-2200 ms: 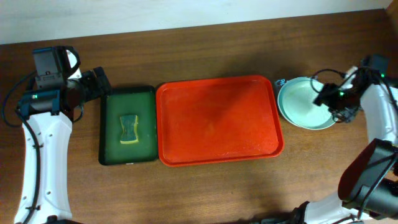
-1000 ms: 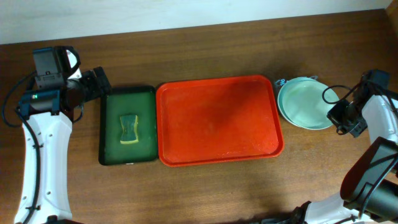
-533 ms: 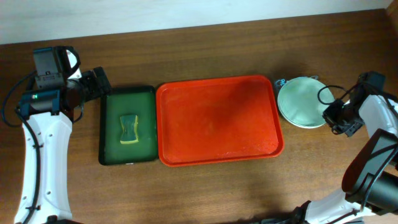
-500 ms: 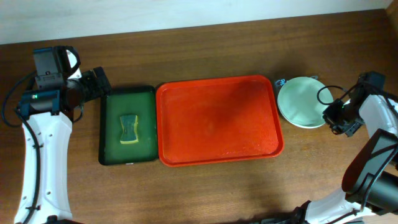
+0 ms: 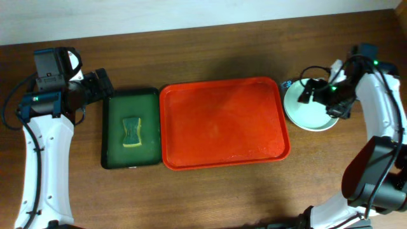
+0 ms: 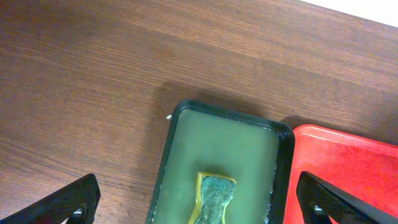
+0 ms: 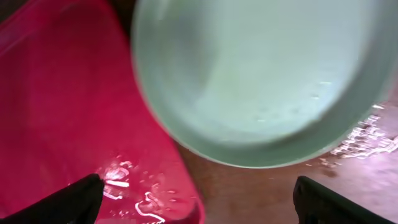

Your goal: Clean dirty plates on tray and stack at the side

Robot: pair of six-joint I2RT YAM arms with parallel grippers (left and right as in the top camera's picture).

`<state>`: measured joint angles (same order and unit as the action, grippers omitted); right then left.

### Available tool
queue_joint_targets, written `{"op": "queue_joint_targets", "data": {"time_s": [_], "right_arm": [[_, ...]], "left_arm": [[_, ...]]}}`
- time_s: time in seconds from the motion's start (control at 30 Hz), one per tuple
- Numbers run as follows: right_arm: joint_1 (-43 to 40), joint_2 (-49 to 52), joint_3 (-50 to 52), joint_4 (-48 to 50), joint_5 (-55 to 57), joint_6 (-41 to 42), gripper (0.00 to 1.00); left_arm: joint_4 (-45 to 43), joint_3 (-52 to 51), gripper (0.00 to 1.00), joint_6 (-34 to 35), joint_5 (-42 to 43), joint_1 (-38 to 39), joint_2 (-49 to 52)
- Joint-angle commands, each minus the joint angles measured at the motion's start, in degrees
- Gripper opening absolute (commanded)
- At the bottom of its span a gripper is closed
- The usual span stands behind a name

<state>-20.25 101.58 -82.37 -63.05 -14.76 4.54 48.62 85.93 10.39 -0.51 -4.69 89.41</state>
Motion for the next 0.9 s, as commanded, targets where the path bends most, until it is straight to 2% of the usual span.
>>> {"op": "queue_joint_targets", "data": {"time_s": [0.0,0.43,0.63,0.87], "right_arm": [[1.3,-0.3,-0.5,-0.2,-1.3,-1.1,0.98],[1.5,-1.7,-0.5,-0.2,-1.2,-1.2,0.98],[7.8,-17.4,-0.5,0.0,-1.1,-1.1,0.99],[22.1,-42.9,-0.5,0.0,-1.1,-1.2,0.98]], "left_arm": [[0.0,0.9,0.99,0.7,-0.4,-0.1,-0.9],[0.0,0.9,0.99,0.7,-0.4,-0.1,-0.9],[0.0,0.9,0.99,0.7,-0.4,-0.1,-0.9],[0.0,0.9,0.99,0.7,-0.4,-0.1,-0.9]]}}
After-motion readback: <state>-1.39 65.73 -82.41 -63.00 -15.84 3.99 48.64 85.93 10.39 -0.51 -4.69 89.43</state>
